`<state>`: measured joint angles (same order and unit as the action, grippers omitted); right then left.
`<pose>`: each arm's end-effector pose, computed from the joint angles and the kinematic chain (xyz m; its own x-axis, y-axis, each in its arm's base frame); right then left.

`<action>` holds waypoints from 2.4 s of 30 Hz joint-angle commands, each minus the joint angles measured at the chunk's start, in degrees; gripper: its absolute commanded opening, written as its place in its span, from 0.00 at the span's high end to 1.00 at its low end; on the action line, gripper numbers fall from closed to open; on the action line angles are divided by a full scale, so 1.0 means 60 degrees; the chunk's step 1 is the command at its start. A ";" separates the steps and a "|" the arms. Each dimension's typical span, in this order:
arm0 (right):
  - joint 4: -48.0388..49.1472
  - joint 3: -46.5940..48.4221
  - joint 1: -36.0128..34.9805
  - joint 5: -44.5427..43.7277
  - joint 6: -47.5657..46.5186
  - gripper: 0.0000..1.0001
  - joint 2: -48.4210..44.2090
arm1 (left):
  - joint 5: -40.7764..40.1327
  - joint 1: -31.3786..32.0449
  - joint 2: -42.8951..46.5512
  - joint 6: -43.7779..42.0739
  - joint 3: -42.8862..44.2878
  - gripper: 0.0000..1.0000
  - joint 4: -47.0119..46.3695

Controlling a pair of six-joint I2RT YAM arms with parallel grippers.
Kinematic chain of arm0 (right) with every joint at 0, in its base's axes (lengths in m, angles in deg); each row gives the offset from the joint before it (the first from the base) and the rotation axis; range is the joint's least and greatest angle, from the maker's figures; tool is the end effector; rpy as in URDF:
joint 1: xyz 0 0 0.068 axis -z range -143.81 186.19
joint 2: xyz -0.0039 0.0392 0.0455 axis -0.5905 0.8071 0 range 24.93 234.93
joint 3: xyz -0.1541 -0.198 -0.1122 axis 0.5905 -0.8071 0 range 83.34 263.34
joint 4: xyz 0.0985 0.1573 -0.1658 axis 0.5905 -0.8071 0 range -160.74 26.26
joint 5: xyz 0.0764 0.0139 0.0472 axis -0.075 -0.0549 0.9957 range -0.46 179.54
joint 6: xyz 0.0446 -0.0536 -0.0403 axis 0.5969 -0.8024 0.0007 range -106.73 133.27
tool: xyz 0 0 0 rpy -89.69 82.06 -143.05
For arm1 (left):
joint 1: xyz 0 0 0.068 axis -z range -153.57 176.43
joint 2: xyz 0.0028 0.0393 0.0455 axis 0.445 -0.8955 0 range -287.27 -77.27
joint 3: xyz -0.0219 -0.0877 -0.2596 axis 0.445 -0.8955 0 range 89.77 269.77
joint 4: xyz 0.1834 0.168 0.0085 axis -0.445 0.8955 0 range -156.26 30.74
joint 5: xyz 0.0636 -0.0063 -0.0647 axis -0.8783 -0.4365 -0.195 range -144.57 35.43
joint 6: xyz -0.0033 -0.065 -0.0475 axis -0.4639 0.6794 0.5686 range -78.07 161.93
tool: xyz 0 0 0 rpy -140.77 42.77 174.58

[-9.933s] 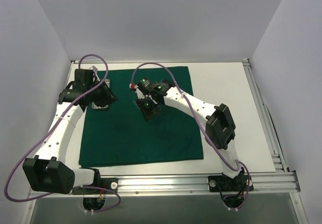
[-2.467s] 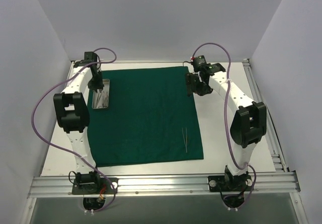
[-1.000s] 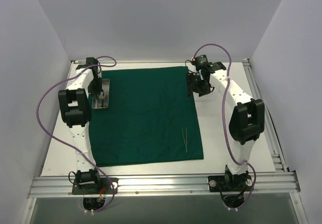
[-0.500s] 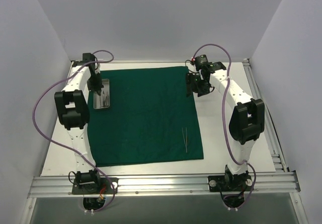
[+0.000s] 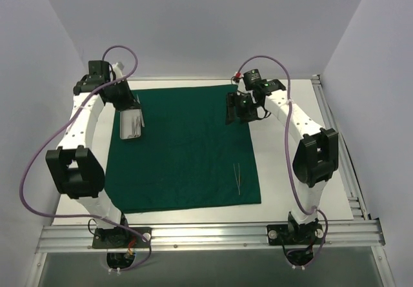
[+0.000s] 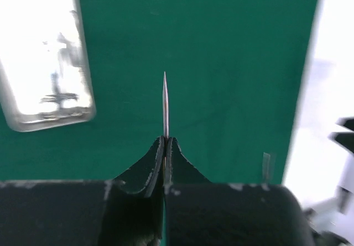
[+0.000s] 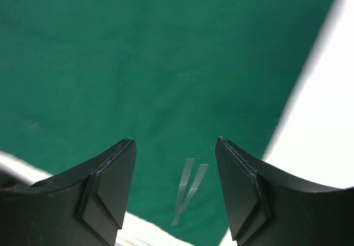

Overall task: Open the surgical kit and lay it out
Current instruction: Pick up the medical item from the container, then place the medical item in the surgical kit.

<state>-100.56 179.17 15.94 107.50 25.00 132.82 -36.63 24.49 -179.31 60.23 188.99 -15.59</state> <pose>0.3986 0.1700 0.2714 -0.7976 -0.0881 -0.5968 -0.3650 0.8582 0.3610 0.3936 -0.0081 0.3096 -0.8100 -0.3264 -0.4872 -0.1090 0.9001 -0.4219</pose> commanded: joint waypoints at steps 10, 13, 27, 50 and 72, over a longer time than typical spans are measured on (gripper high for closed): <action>0.2851 0.0583 -0.0990 0.5881 0.1281 0.32 -0.1033 | 0.6092 0.1625 0.2387 0.4475 -0.4506 0.98 -0.7811; 0.3937 -0.0106 -0.1034 0.6893 0.1970 0.32 -0.1385 | 0.6283 0.2006 0.2738 0.5720 -0.5268 0.98 -1.0125; 0.6586 -0.1892 -0.1386 0.8169 0.3668 0.38 -0.2264 | 0.6445 0.2490 0.3076 0.8067 -0.6547 0.98 -1.3807; 0.7264 -0.2349 -0.1430 0.8316 0.4256 0.93 -0.2250 | 0.6327 0.2856 0.2944 0.8887 -0.6810 0.98 -1.4920; 0.0497 -0.3972 -0.2482 0.0541 0.2776 1.00 -0.2719 | 0.0414 0.1362 0.4028 0.1213 -0.4205 0.37 -0.1344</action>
<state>-92.12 158.47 4.35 120.52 40.12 119.16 -22.86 32.75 -154.86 76.36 159.33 -38.34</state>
